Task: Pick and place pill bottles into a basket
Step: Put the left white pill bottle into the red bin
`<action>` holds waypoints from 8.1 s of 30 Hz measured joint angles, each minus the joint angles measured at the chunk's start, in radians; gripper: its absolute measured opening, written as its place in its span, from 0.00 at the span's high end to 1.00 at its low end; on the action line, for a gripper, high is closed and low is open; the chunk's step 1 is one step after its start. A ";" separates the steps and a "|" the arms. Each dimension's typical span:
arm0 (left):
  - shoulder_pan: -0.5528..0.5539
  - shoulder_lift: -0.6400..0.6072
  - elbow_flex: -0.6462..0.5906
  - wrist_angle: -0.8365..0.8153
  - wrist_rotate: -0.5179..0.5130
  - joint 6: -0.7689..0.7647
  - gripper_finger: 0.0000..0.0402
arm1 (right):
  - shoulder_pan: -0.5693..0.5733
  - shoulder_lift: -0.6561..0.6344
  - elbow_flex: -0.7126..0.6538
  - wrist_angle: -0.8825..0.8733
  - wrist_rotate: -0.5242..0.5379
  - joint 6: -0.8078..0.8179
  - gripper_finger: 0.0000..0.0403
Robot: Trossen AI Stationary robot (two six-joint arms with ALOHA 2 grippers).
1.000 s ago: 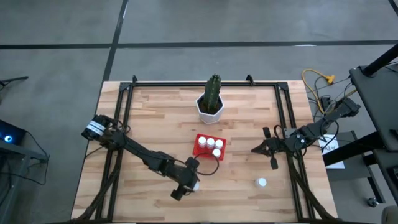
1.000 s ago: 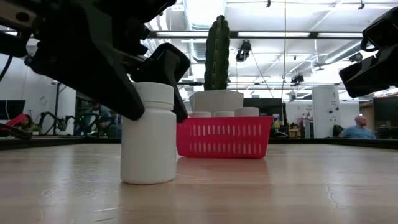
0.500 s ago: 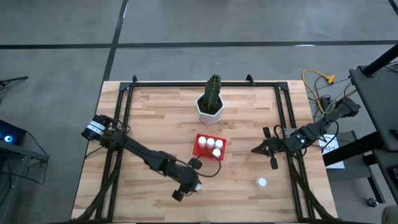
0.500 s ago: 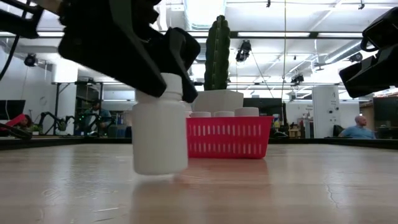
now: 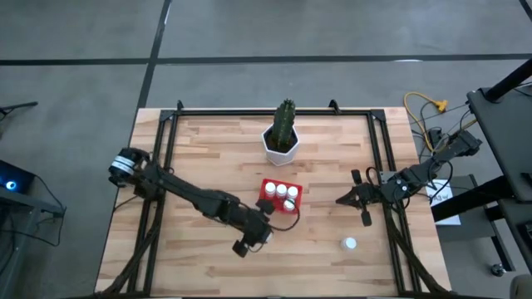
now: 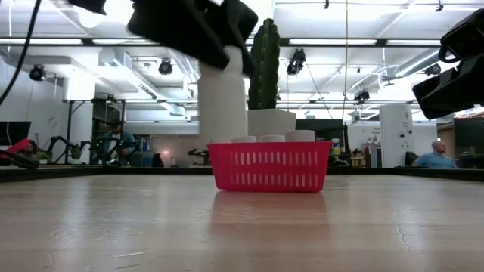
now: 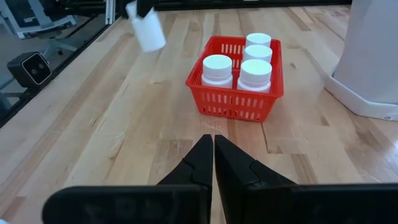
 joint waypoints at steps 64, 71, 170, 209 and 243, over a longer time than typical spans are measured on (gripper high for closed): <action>0.350 0.039 -0.062 0.198 0.250 0.088 0.65 | 0.000 0.014 -0.003 0.002 0.000 -0.050 0.98; 0.350 0.039 -0.063 0.197 0.274 0.067 0.65 | 0.000 0.014 -0.003 0.002 0.000 -0.050 0.98; 0.365 0.208 0.011 0.264 0.328 0.036 0.47 | 0.000 0.014 -0.003 0.002 0.000 -0.053 0.98; 0.365 0.057 0.013 0.034 0.265 0.039 0.69 | 0.000 0.014 -0.003 0.002 0.000 -0.056 0.98; 0.344 0.068 0.009 -0.094 0.245 0.038 1.00 | 0.000 0.014 -0.003 0.002 0.000 -0.056 0.98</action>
